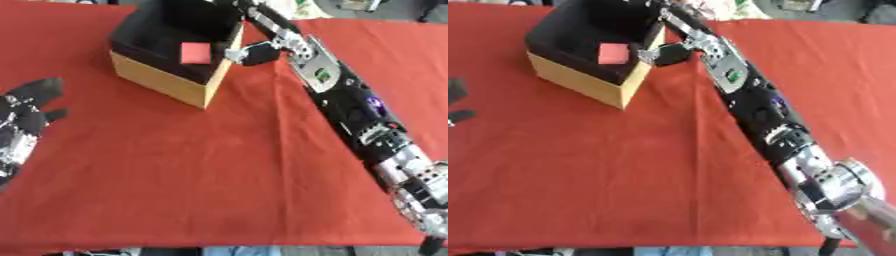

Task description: Pick up objects on the table and place them in the box.

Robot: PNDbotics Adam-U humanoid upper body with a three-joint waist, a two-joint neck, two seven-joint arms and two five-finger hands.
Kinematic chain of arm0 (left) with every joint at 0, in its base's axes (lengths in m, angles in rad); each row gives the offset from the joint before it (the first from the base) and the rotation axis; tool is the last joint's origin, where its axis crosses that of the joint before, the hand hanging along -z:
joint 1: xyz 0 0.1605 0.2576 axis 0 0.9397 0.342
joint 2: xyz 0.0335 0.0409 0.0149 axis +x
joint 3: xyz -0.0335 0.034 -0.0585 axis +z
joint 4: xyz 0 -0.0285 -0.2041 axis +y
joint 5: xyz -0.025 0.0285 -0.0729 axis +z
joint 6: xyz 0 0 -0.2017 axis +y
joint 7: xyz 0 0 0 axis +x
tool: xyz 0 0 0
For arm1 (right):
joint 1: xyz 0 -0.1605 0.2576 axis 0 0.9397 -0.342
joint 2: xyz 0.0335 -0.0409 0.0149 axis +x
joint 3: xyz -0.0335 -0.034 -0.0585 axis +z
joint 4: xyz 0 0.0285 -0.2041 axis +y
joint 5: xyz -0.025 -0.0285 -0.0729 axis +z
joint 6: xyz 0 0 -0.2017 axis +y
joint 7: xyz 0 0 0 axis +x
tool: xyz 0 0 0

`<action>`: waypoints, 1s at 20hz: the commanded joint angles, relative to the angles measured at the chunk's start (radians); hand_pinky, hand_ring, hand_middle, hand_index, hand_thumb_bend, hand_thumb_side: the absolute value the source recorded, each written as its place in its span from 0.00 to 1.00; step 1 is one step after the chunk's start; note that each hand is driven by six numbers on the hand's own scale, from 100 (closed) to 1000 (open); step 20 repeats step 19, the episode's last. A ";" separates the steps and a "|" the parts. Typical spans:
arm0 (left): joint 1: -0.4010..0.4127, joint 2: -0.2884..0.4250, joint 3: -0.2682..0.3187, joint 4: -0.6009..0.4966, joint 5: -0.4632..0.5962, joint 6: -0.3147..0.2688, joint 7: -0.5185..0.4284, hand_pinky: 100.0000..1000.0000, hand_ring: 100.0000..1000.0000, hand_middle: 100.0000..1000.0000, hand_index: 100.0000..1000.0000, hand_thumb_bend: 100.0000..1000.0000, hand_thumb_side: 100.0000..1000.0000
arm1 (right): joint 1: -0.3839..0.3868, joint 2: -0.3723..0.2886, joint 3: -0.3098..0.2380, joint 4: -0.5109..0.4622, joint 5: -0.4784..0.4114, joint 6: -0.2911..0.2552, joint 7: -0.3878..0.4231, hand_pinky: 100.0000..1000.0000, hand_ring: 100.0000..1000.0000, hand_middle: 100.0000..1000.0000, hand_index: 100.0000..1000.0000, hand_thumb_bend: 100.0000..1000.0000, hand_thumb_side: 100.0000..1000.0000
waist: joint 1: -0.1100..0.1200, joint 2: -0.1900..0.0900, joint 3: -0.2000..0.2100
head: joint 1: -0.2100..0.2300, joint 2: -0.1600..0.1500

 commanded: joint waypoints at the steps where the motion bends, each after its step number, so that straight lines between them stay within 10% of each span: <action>1: -0.006 0.007 0.009 -0.008 0.005 -0.003 0.003 0.90 0.99 0.91 0.90 0.00 0.34 | -0.017 -0.030 -0.003 -0.037 -0.024 0.002 0.002 0.81 1.00 0.92 1.00 0.18 0.23 | 0.007 -0.023 -0.002 | 0.004 -0.001; 20: 0.036 0.023 0.057 -0.008 -0.005 -0.006 0.051 0.90 0.99 0.91 0.90 0.00 0.34 | 0.131 -0.169 -0.014 -0.438 -0.301 0.038 -0.082 0.79 0.95 0.84 0.99 0.06 0.05 | 0.012 -0.048 -0.097 | 0.071 0.003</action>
